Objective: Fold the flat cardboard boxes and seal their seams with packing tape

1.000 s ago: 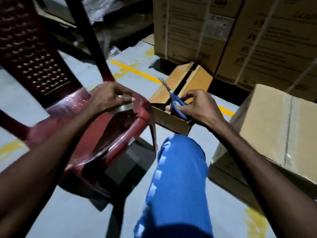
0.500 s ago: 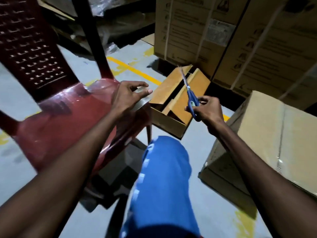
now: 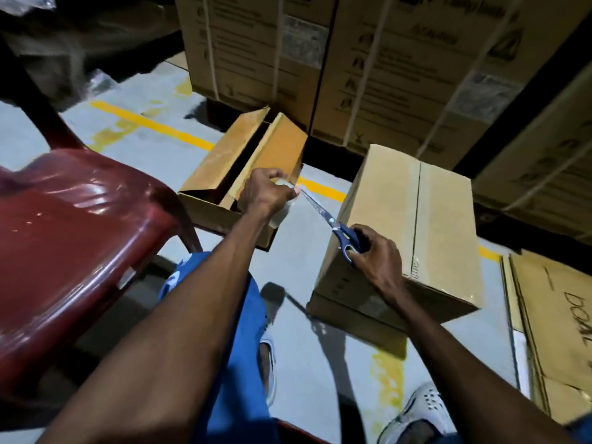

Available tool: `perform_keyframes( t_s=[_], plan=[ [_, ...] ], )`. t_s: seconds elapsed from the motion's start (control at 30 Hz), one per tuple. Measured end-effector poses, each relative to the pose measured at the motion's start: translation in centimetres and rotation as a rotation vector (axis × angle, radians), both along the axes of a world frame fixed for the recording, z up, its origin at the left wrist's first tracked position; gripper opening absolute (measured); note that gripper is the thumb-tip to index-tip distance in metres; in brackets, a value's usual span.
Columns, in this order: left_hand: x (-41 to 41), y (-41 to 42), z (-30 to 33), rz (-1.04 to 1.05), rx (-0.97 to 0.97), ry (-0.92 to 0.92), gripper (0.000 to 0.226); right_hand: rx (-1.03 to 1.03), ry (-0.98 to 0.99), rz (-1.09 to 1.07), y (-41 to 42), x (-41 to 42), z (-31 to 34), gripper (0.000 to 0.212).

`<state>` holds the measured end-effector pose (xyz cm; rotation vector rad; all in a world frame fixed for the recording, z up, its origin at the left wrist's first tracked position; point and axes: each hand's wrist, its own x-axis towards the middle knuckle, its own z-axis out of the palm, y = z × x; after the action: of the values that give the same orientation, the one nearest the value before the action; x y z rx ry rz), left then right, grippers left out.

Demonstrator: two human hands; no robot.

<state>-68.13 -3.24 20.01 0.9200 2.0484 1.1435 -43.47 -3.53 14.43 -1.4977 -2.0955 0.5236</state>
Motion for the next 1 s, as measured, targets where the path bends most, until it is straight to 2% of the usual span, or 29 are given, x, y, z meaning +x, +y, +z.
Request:
perform_keyframes(
  t_s=[0.13,0.3,0.47,0.57,0.67,0.77,0.9,1.0],
  plan=[
    [-0.4,-0.6,0.5,0.097,-0.010,-0.016,0.045,0.116,0.012,-0.048,-1.1,-0.8,-0.5,0.017],
    [-0.8,-1.0,0.9,0.299,0.082,-0.117,0.042,0.148,0.013,-0.009,-1.2,-1.4,-1.7,0.033],
    [-1.2,-1.1,1.2,0.416,0.168,-0.226,0.044,0.268,-0.337,0.124,-0.4,-1.6,-2.4,0.038],
    [-1.6,-1.3,1.2,0.423,0.201,-0.289,0.044,0.443,-0.488,0.265,0.0,-1.6,-2.7,0.038],
    [-2.2,-1.4,1.2,0.422,0.209,-0.301,0.045,0.490,-0.648,0.357,0.9,-1.8,-3.4,0.044],
    [-2.2,-1.6,1.3,0.407,0.207,-0.280,0.046,0.537,-0.774,0.459,1.6,-2.1,-3.8,0.035],
    [-1.6,-1.3,1.3,0.318,0.237,-0.289,0.047,0.506,-0.713,0.606,1.1,-1.5,-2.1,0.022],
    [-0.7,-0.6,1.4,0.173,0.263,-0.318,0.049,0.312,-0.446,0.437,0.3,0.6,0.6,0.021]
  ],
)
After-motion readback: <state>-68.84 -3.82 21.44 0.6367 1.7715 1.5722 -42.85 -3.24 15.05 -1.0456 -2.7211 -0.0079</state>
